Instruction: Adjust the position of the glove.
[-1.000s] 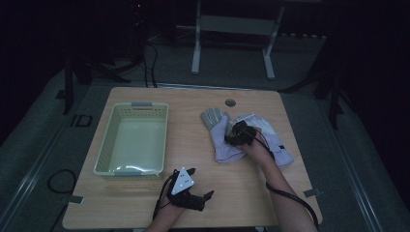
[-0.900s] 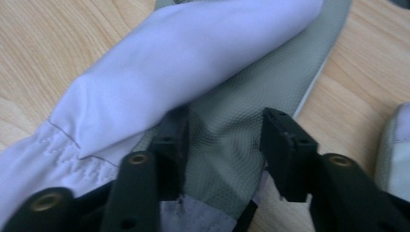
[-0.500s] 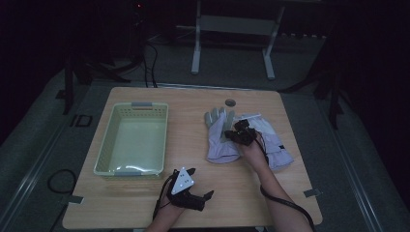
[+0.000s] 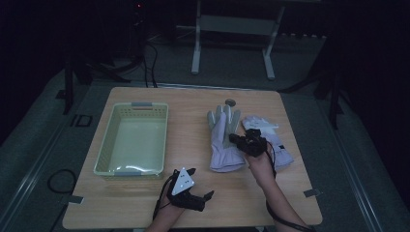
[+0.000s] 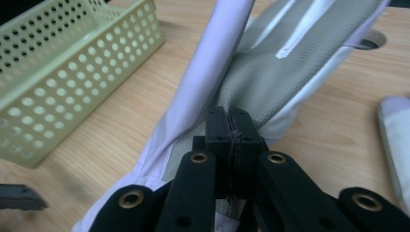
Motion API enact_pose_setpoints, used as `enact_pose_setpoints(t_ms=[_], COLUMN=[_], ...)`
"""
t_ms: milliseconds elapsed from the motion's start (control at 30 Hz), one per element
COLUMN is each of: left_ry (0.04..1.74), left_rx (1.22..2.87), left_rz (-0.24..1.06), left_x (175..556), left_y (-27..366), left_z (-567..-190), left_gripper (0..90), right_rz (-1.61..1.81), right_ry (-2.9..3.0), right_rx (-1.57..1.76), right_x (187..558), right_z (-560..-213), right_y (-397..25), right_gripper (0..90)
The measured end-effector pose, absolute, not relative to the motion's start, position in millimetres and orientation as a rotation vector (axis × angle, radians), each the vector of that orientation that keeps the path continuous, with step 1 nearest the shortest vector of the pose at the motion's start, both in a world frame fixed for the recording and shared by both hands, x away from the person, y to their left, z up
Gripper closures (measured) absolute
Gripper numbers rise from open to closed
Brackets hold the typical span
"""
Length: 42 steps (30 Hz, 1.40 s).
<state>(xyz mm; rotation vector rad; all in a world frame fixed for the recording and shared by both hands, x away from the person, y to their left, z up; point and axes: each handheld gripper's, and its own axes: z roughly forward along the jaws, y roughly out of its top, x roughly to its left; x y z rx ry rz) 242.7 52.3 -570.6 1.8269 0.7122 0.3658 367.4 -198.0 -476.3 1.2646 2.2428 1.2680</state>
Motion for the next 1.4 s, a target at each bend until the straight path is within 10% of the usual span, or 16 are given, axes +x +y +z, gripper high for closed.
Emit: enact_pose_setpoints(t_ms=[433,833,1400], left_ry=[0.713,0.703,0.706], left_rx=[1.833,1.843,1.838], left_rz=[0.368,0.386,0.375], left_x=[242.6,241.1,242.1], left_y=[52.5,50.9,51.6], left_z=[-570.5,-570.4,-570.5], left_gripper=[0.9,0.9,0.9], right_rz=[0.993,0.969,0.930], right_ry=[2.351,2.401,2.244], right_rx=[1.314,1.162,1.172], right_x=[366.5,363.5,386.1], right_z=[-541.5,-524.9,-488.6], right_y=[-198.0,-204.3,-318.2], right_gripper=[84.1,36.2,61.2])
